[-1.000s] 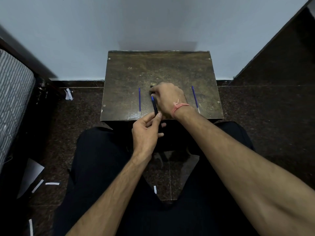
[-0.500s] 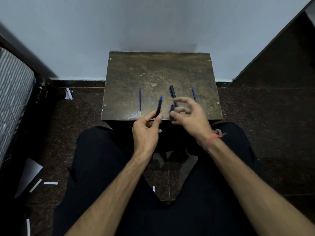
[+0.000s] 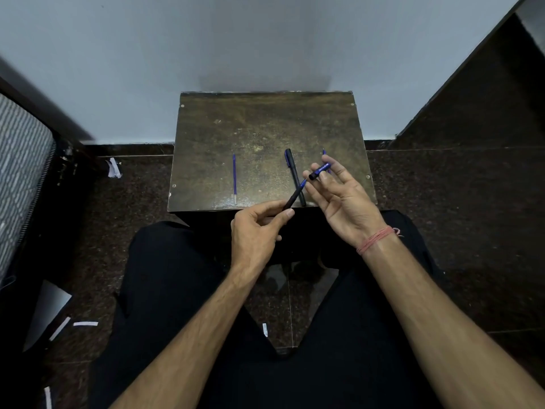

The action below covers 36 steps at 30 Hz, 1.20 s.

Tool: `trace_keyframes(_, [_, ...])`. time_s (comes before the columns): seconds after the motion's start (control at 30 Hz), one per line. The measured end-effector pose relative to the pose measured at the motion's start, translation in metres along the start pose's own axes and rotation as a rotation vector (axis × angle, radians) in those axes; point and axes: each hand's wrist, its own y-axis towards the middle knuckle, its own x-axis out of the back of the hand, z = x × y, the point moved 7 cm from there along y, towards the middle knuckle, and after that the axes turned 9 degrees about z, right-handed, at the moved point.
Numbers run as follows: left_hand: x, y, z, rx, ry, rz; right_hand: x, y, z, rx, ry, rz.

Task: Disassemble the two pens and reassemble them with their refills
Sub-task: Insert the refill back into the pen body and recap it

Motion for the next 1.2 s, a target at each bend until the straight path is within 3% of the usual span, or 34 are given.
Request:
trace_keyframes(0.37, [0.001, 0.002, -0.001, -0.001, 0.03, 0.004, -0.005, 0.002, 0.003, 0.051, -0.168, 0.017])
trace_keyframes(0.67, [0.0, 0.002, -0.004, -0.019, 0.025, 0.011, -0.002, 0.005, 0.002, 0.047, -0.068, 0.015])
trace_keyframes(0.9, [-0.001, 0.002, -0.002, -0.003, 0.011, 0.028, -0.013, 0.001, -0.017, -0.033, -0.354, 0.103])
trace_keyframes(1.2, [-0.003, 0.001, -0.002, 0.001, 0.0, 0.06, -0.01, 0.003, -0.024, 0.027, -0.354, 0.038])
